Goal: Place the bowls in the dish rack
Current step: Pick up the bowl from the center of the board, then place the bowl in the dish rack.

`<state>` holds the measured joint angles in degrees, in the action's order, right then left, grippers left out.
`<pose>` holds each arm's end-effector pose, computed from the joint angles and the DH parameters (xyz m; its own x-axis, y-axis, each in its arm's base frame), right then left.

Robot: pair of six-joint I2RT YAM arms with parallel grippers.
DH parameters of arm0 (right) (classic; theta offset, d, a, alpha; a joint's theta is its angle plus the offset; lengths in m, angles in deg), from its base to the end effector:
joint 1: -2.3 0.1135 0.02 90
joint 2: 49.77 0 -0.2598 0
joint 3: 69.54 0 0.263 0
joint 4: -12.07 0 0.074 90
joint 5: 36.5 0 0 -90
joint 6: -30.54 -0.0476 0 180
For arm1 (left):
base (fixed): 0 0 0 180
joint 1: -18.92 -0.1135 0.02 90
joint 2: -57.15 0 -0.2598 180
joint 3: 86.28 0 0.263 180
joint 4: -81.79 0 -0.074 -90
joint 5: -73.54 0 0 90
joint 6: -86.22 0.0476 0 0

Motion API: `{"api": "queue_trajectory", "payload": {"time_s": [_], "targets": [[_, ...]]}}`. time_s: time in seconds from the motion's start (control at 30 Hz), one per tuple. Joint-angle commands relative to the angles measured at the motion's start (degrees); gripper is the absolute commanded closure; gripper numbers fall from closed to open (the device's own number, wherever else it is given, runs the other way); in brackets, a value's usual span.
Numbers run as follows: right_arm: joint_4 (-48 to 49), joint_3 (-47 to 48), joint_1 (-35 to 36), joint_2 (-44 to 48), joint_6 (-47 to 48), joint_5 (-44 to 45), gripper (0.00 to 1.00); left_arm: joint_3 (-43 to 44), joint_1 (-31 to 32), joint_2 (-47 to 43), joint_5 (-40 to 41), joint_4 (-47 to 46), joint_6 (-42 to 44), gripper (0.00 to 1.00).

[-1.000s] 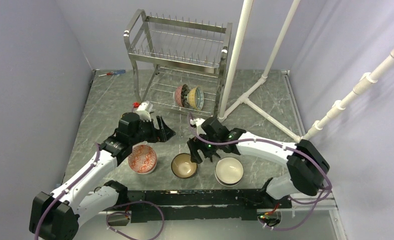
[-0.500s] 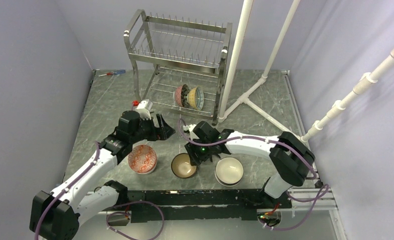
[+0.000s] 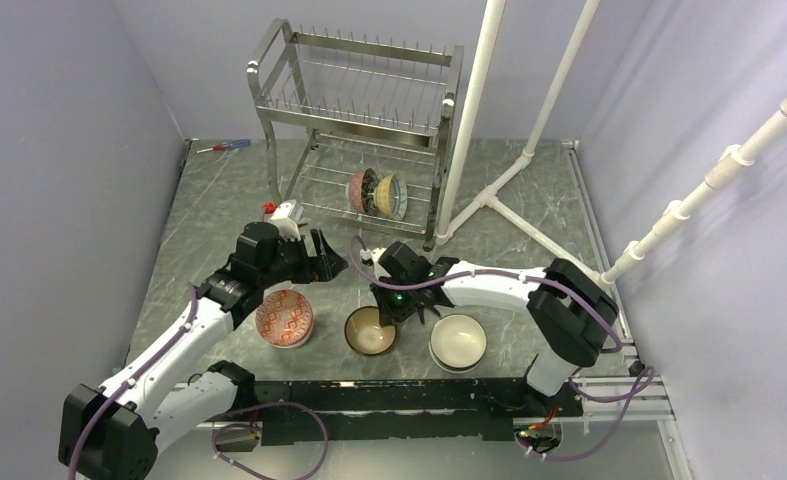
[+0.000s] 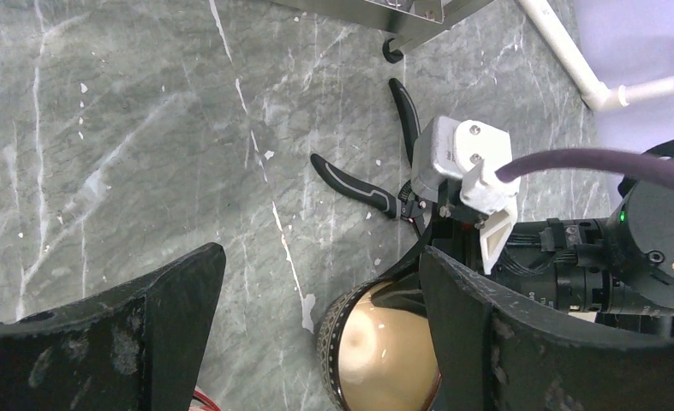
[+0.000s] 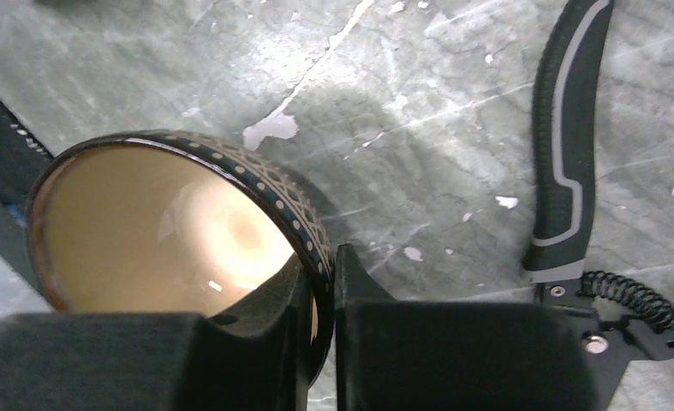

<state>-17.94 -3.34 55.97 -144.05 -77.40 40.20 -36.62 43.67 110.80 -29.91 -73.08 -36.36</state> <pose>0.1897 0.2764 0.1466 -0.7421 -0.5032 -0.4427 -0.6595 0.6660 0.3486 0.2074 -0.1078 0.2459 -0.6910 -0.2581 -0.6752 0.2606 0.7823 -0.5658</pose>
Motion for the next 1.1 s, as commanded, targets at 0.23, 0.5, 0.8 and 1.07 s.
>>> {"api": "queue_trajectory", "payload": {"time_s": [0.23, 0.5, 0.8, 1.07], "targets": [[4.9, 1.1, -3.4, 7.0, -2.3, -0.6, 1.0, 2.8, 0.2, -0.8, 0.0, 0.7, -0.1, 0.09], [11.1, -5.4, -12.6, 16.9, -5.3, -4.5, 1.0, 2.1, 0.2, 1.3, -6.3, -3.3, -3.6, 0.06], [11.5, -7.9, -18.2, 24.3, -5.6, -5.6, 1.0, -1.7, 0.2, 4.8, -21.5, -21.5, -13.3, 0.06], [11.3, -5.4, -18.5, 24.8, -6.0, -8.1, 1.0, -5.6, 2.0, 11.0, -29.0, -37.6, -22.6, 0.09]]}}
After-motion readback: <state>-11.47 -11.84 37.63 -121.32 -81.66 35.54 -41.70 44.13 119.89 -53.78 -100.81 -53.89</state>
